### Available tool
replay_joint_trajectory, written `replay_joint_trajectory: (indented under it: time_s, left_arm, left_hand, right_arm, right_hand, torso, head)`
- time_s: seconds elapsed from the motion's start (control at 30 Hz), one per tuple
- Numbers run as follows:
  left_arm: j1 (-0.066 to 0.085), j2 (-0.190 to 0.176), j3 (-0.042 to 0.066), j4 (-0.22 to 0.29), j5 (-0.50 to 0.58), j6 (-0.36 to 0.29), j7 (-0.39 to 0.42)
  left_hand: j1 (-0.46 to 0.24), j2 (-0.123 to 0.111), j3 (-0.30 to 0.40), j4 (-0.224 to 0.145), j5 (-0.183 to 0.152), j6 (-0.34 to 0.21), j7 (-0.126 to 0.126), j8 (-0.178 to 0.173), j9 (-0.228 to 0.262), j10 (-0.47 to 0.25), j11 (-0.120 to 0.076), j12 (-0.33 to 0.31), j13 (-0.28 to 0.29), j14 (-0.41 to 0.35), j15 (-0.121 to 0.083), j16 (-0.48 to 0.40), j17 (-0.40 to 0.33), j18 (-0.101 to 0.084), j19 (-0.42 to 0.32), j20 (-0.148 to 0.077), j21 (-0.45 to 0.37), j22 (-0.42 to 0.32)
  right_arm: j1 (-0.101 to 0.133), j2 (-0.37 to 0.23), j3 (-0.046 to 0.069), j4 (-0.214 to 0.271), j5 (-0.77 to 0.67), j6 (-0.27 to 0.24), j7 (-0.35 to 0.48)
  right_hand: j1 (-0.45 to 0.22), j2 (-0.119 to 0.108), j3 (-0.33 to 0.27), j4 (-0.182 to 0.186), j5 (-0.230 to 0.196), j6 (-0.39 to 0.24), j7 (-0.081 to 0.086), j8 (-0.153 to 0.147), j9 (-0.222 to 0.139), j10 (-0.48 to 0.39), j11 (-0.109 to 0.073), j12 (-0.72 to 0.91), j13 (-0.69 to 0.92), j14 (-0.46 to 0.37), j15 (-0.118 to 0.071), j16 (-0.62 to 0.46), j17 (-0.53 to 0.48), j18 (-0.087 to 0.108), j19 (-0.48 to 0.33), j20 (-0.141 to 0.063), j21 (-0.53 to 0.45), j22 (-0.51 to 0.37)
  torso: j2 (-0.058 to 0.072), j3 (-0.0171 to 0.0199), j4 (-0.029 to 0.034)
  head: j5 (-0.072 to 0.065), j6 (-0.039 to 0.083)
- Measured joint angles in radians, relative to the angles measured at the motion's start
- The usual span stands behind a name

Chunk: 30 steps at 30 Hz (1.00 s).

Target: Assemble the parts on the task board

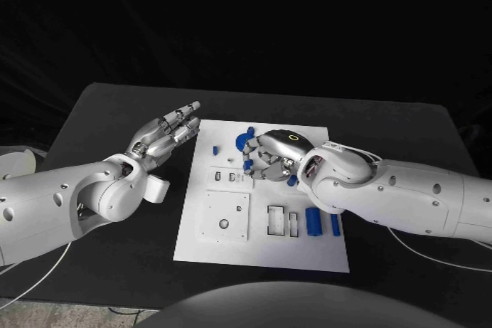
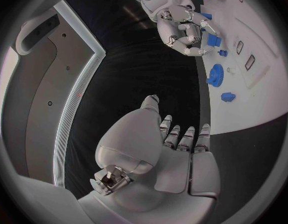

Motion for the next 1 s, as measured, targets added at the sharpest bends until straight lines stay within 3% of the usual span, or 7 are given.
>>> replay_joint_trajectory:
  time_s: [0.2,0.7,0.8,0.93,1.0]
  left_arm:
    - [0.0,0.0,0.0,0.001,0.001,0.0,-0.001]
    - [0.0,0.001,0.0,0.002,0.007,0.001,-0.004]
    - [0.0,0.002,0.0,0.002,0.009,0.001,-0.005]
    - [0.0,0.002,0.0,0.001,0.013,0.001,-0.007]
    - [0.0,0.002,0.0,0.001,0.016,0.001,-0.008]
  left_hand:
    - [0.0,0.0,0.0,0.0,0.0,0.0,0.0,0.0,0.0,0.0,0.0,0.0,0.0,0.0,0.0,0.0,0.0,0.0,0.0,0.0,0.0,0.0]
    - [0.0,0.0,0.003,-0.003,0.0,0.0,0.0,0.0,0.0,0.0,0.0,0.0,0.0,0.0,0.0,0.0,0.0,0.0,0.0,0.0,0.0,0.0]
    - [0.0,0.0,0.003,-0.003,0.0,0.0,0.0,0.0,0.0,0.0,0.0,0.0,0.001,0.0,0.0,0.0,0.0,0.0,0.0,0.0,0.0,0.0]
    - [0.0,0.0,0.003,-0.003,0.0,0.0,0.0,0.0,0.0,0.0,0.0,0.0,0.001,0.0,0.0,0.0,0.0,0.0,0.0,0.0,0.0,0.0]
    - [0.0,0.0,0.003,-0.003,0.0,0.0,0.0,0.0,0.0,0.0,0.0,0.0,0.001,0.0,0.0,0.0,0.0,0.0,0.0,0.0,0.0,0.0]
  right_arm:
    - [-0.004,0.019,0.0,-0.009,-0.021,0.03,-0.042]
    - [-0.006,0.032,0.002,-0.014,-0.061,0.076,-0.097]
    - [-0.006,0.034,0.002,-0.014,-0.069,0.079,-0.101]
    - [-0.006,0.037,0.002,-0.018,-0.075,0.083,-0.103]
    - [-0.006,0.04,0.002,-0.021,-0.077,0.085,-0.103]
  right_hand:
    - [-0.003,-0.003,0.0,0.0,0.0,0.0,0.0,-0.001,-0.003,0.0,0.0,0.0,0.0,0.0,0.0,0.0,0.0,0.0,0.0,0.0,0.0,0.0]
    - [-0.003,-0.003,0.014,-0.014,-0.001,0.001,-0.001,-0.03,-0.007,0.0,0.0,0.0,0.0,0.0,0.0,0.0,0.0,0.0,0.0,0.0,-0.004,0.001]
    - [-0.008,-0.008,0.017,-0.017,-0.02,-0.009,-0.004,-0.044,-0.008,0.0,0.0,0.0,0.0,0.0,0.0,0.0,0.0,0.0,0.0,0.0,-0.004,0.001]
    - [-0.013,-0.013,0.014,-0.025,-0.057,-0.03,0.008,-0.05,-0.001,-0.004,0.004,0.0,0.0,0.0,0.0,0.0,0.0,0.0,0.0,0.0,-0.008,0.001]
    - [-0.017,-0.011,0.011,-0.028,-0.071,-0.039,0.006,-0.056,-0.001,-0.002,0.006,0.0,0.0,0.0,0.0,0.0,0.0,0.0,0.0,0.0,-0.008,0.001]
  torso:
    - [-0.001,-0.0014,0.0001]
    - [0.0,-0.0007,-0.001]
    - [0.0,-0.0006,-0.001]
    - [0.0,-0.0001,-0.0012]
    - [0.0,0.0001,-0.0012]
  head:
    - [0.0,0.0]
    - [0.001,0.0]
    - [-0.002,0.0]
    - [-0.003,0.0]
    - [-0.003,0.0]
